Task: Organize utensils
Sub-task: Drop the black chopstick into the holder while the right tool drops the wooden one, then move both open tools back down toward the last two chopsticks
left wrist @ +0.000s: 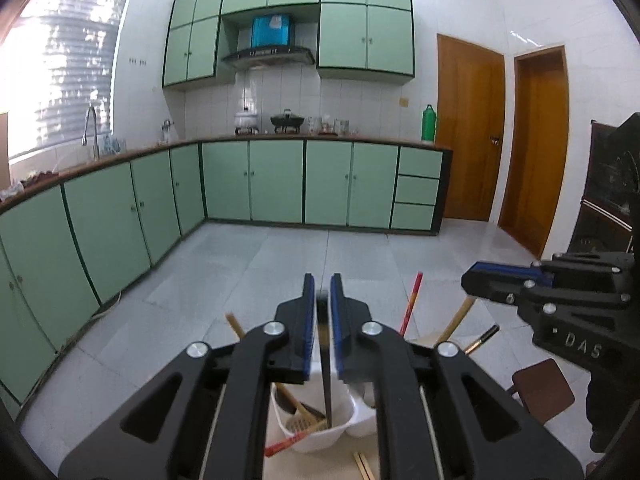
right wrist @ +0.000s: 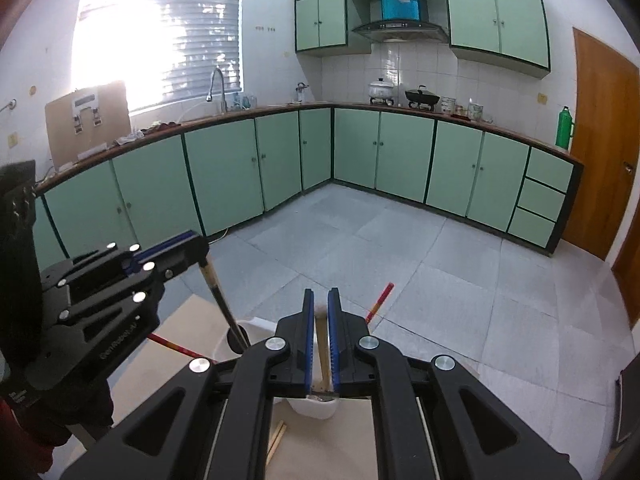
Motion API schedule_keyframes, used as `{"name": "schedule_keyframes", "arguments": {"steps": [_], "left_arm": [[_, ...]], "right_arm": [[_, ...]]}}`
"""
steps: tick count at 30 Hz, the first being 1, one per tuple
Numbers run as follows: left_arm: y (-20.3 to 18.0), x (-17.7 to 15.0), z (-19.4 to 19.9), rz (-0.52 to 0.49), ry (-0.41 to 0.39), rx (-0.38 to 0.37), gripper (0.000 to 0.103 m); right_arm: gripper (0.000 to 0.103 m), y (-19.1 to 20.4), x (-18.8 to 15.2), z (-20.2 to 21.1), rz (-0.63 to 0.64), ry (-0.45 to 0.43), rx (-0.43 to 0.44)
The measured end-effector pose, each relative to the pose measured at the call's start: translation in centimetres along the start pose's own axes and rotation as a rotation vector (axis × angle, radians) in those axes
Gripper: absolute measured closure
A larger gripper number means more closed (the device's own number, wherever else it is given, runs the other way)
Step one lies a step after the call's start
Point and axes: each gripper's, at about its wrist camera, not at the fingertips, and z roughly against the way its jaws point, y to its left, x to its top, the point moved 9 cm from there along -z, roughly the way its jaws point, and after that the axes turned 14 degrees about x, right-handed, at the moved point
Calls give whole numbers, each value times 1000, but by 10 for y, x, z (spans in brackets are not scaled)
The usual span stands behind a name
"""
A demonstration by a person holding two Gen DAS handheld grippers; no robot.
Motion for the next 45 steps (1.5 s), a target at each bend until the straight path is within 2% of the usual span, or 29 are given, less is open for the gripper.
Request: {"name": "schedule_keyframes", "arguments": {"steps": [2, 6, 8, 10, 12, 16, 22, 27, 29, 34, 38, 45], "left_arm": [[4, -4, 5, -1, -5, 4, 79], [14, -11, 25, -1, -15, 10, 73], [17, -15, 36, -4, -23, 18, 64], [20, -22, 52, -7, -33, 27, 57], [23, -32, 66, -12, -34, 37, 52], [30, -68, 95, 12, -8, 42, 41], [39, -141, 119, 44, 96, 68, 32], [47, -207, 123, 61, 223, 88, 30], [49, -235, 121, 55, 281, 100, 30], [47, -283, 119, 18, 387, 120, 30], [50, -311, 122, -3, 444, 133, 30], [55, -326, 122, -14, 487, 161, 30]], "right_arm": [[88, -4, -3, 4, -14, -10, -4], [70, -9, -9, 21, -28, -41, -31], [64, -8, -15, 33, -30, -61, -48], [53, -4, -22, 46, -30, -88, -60], [47, 1, -35, 62, -32, -112, -65], [30, 14, -70, 81, -44, -126, -74], [16, 30, -139, 90, -115, -107, -87], [14, 41, -195, 86, -161, -62, -122], [14, 46, -220, 80, -184, -25, -131], [15, 66, -276, 63, -221, 79, -116], [20, 77, -308, 54, -235, 142, -114], [36, 97, -324, 39, -232, 189, -82]]}}
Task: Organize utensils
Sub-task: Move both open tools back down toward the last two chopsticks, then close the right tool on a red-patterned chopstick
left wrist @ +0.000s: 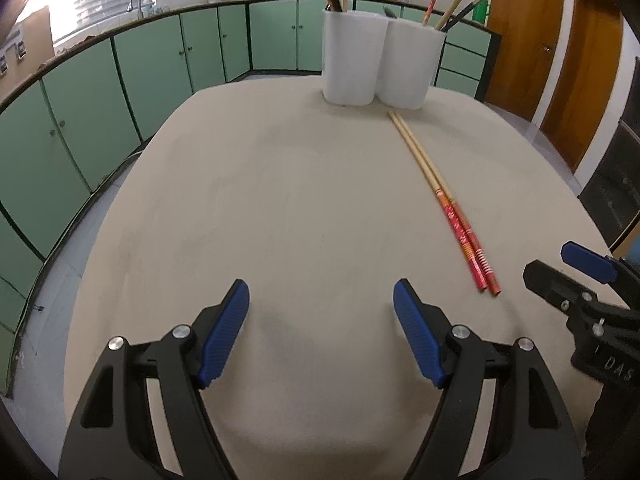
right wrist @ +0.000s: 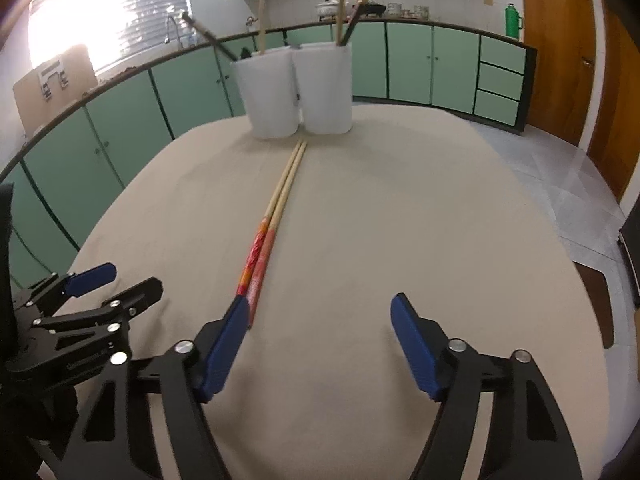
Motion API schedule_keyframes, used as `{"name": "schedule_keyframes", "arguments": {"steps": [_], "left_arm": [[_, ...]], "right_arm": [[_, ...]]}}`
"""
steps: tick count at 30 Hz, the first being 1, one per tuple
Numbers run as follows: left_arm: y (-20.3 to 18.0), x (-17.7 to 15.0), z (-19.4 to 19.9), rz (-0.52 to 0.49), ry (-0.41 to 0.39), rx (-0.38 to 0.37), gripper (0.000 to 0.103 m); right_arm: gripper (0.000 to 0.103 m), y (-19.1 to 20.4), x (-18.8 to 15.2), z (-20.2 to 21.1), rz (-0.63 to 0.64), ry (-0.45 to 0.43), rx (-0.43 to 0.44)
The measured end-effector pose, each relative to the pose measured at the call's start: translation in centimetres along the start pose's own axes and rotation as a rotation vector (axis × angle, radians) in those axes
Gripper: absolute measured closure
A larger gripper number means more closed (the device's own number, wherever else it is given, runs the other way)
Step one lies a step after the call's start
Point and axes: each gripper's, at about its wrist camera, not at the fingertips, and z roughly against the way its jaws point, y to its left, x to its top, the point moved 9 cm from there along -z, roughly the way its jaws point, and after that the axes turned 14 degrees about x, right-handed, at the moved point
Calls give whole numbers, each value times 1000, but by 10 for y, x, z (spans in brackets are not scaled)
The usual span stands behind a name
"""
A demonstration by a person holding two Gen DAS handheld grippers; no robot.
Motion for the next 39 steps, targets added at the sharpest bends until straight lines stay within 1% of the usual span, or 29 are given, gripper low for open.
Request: {"name": "schedule_keyframes", "arguments": {"steps": [2, 4, 8, 10, 15, 19, 21, 24, 27, 29, 32, 34, 35, 39], "left_arm": [[0, -1, 0, 2, 6, 6, 30], [0, -1, 0, 5, 12, 10, 30], [0, -1, -2, 17, 27, 10, 30], [-1, -1, -2, 14, 27, 13, 30], [-3, 0, -3, 9, 29, 17, 30], [-3, -1, -3, 9, 28, 17, 30], [-3, -1, -3, 9, 28, 17, 30], [-3, -1, -2, 6, 28, 19, 30], [-3, -2, -2, 4, 28, 21, 29], [-3, -2, -2, 3, 28, 22, 29], [-4, -2, -2, 2, 28, 23, 29], [-4, -2, -2, 2, 28, 23, 29], [-5, -2, -2, 1, 28, 24, 29], [-6, -3, -1, -6, 27, 26, 29]], "right_arm": [[40, 5, -2, -3, 6, 9, 10], [46, 9, -3, -7, 12, 20, 24], [52, 15, -6, -14, 36, 42, 30], [57, 17, -8, -17, 44, 60, 27], [60, 22, -10, -22, 73, 80, 20], [69, 16, -8, -20, 55, 74, -2], [69, 13, -8, -18, 50, 68, -12], [69, 14, -7, -18, 46, 65, 2], [68, 18, -7, -21, 61, 76, 9], [70, 20, -5, -24, 72, 83, 5], [82, 21, -3, -28, 74, 88, 10], [94, 22, -3, -29, 73, 89, 23], [96, 22, -3, -29, 73, 88, 29], [97, 20, -4, -25, 61, 76, 37]]}}
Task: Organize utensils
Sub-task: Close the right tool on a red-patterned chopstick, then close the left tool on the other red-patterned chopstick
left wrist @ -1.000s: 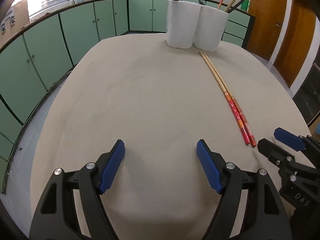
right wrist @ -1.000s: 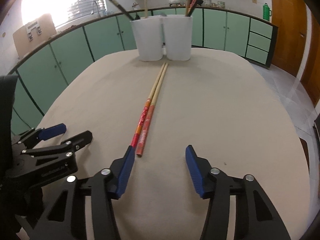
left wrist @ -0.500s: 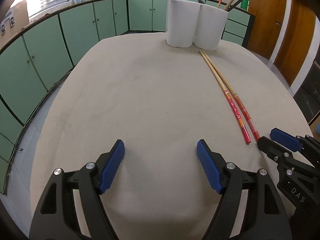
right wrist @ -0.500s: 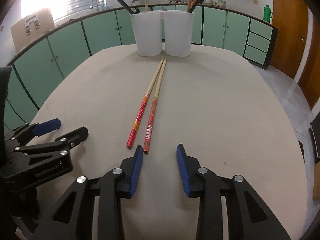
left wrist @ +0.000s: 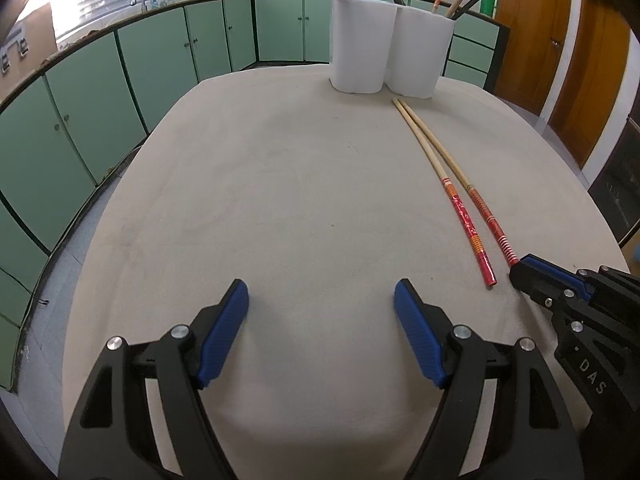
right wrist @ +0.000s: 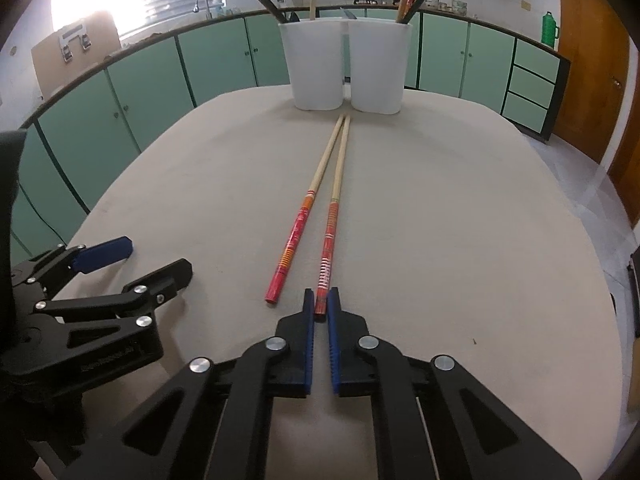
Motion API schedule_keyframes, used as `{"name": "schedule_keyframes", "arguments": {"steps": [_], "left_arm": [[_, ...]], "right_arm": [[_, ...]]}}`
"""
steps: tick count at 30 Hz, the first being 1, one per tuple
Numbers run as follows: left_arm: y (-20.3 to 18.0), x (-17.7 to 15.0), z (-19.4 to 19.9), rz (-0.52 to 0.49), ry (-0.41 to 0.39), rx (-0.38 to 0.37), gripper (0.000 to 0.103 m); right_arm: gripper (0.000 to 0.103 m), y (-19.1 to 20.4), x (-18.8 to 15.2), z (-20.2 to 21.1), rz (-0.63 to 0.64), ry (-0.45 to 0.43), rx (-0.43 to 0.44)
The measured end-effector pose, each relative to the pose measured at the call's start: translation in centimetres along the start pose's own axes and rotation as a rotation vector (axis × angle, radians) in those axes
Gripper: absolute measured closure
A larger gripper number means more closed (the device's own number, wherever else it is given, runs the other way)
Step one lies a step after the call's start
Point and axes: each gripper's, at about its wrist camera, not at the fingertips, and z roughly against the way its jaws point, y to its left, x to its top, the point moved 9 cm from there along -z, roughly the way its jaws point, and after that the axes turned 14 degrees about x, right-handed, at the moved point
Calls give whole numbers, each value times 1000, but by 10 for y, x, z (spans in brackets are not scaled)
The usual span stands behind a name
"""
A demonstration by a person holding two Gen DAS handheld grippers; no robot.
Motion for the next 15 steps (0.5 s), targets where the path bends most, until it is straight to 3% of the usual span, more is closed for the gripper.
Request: {"name": "schedule_keyframes", "arguments": {"steps": [15], "left_arm": [[-61, 2, 20, -50, -34, -119, 32]], "right_arm": [[97, -68, -6, 31, -121, -46, -107]]}}
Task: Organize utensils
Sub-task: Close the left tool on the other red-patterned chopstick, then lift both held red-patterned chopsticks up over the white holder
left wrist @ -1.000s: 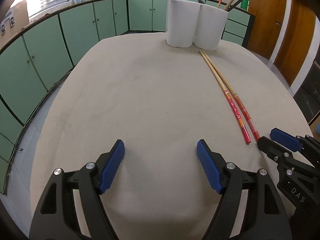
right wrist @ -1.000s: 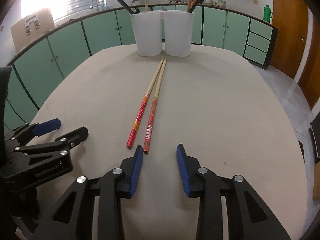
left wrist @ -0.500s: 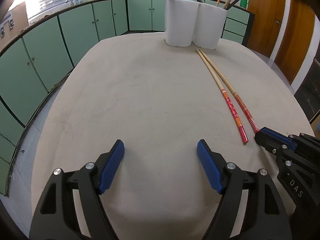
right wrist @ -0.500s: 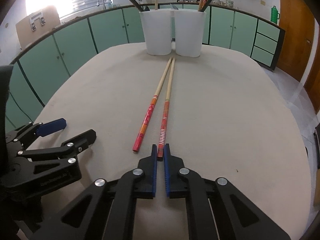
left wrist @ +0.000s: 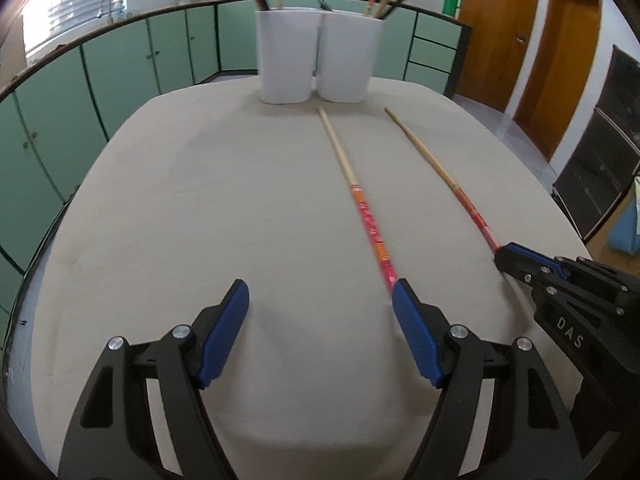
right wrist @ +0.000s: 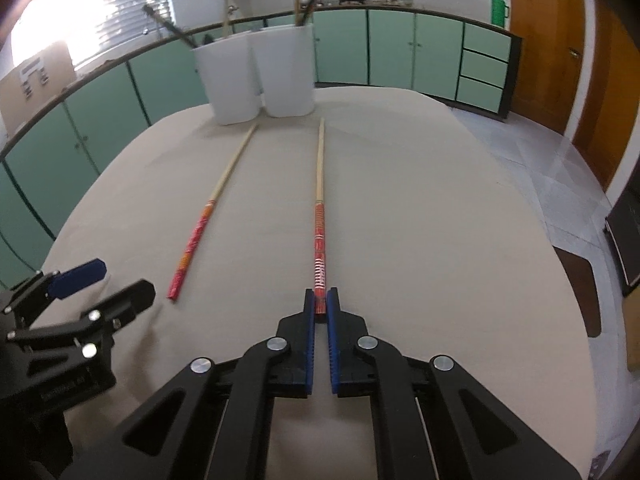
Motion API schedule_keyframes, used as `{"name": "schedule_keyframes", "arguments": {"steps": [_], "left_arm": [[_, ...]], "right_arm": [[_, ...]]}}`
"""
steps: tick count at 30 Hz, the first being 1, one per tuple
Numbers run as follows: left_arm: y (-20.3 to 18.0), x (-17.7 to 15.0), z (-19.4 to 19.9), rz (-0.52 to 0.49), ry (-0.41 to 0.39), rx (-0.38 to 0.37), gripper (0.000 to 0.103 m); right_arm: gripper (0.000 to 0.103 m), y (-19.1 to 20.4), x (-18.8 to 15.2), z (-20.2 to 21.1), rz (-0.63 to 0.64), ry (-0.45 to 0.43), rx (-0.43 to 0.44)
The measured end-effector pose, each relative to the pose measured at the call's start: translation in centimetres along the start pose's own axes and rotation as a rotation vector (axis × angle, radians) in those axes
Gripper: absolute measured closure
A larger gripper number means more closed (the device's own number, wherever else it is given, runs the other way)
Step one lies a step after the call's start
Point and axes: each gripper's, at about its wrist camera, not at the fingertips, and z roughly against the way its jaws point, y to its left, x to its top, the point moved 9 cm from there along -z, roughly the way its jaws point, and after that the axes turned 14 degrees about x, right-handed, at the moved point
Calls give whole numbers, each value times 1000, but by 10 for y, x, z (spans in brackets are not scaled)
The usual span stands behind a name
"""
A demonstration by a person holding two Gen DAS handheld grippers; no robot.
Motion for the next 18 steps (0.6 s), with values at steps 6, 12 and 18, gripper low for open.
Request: {"name": "schedule_keyframes", "arguments": {"steps": [6, 12, 18], "left_arm": [[-14, 4, -7, -5, 19, -2, 37], [-17, 5, -8, -7, 15, 10, 53], [-14, 6, -7, 13, 10, -1, 93]], "right_arm": [[97, -3, 1, -2, -1, 3, 8], [97, -3, 0, -2, -4, 4, 14], [97, -1, -1, -4, 5, 12, 6]]}}
